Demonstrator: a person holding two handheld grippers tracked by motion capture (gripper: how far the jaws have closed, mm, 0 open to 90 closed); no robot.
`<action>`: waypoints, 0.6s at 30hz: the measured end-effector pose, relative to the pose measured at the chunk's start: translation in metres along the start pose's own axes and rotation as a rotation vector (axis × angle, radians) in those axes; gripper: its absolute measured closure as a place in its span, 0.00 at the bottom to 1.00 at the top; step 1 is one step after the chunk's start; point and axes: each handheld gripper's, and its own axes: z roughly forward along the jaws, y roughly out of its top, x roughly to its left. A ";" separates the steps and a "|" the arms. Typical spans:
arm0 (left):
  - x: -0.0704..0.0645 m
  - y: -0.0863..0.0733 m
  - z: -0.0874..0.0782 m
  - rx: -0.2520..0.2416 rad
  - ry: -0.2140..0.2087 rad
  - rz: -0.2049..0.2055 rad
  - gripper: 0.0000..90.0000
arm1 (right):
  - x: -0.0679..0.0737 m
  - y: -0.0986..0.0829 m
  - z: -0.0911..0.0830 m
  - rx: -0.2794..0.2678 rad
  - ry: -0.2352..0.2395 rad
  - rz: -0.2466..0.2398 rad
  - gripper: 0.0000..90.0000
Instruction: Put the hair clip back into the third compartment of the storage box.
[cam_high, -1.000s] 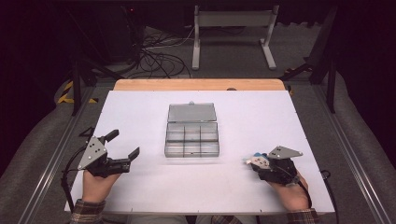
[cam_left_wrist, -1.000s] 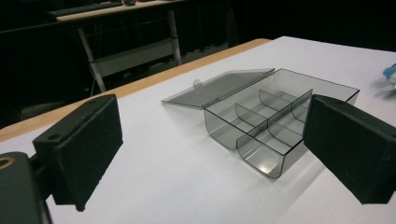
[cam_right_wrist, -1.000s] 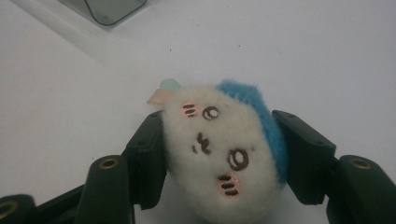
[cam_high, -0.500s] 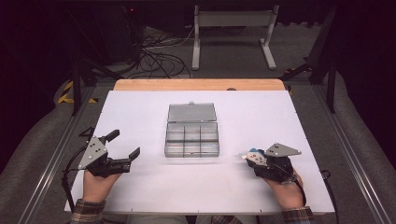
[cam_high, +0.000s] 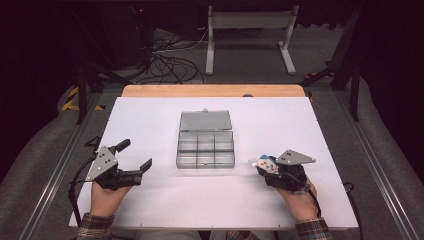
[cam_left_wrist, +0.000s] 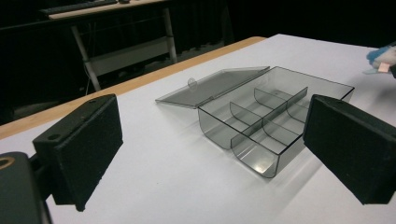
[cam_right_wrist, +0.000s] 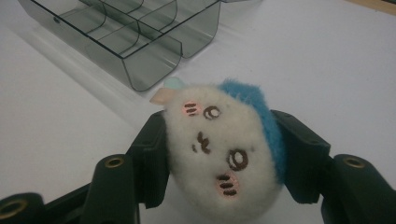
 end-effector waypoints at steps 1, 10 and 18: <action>0.000 0.000 0.000 0.000 -0.001 0.000 0.06 | 0.000 0.000 0.000 0.000 0.000 0.000 0.48; 0.001 -0.001 0.000 -0.005 -0.003 -0.002 0.06 | 0.004 0.010 0.002 -0.032 0.019 0.013 0.49; 0.000 -0.001 0.000 -0.007 -0.003 -0.006 0.06 | 0.007 0.018 0.005 -0.049 0.020 0.005 0.49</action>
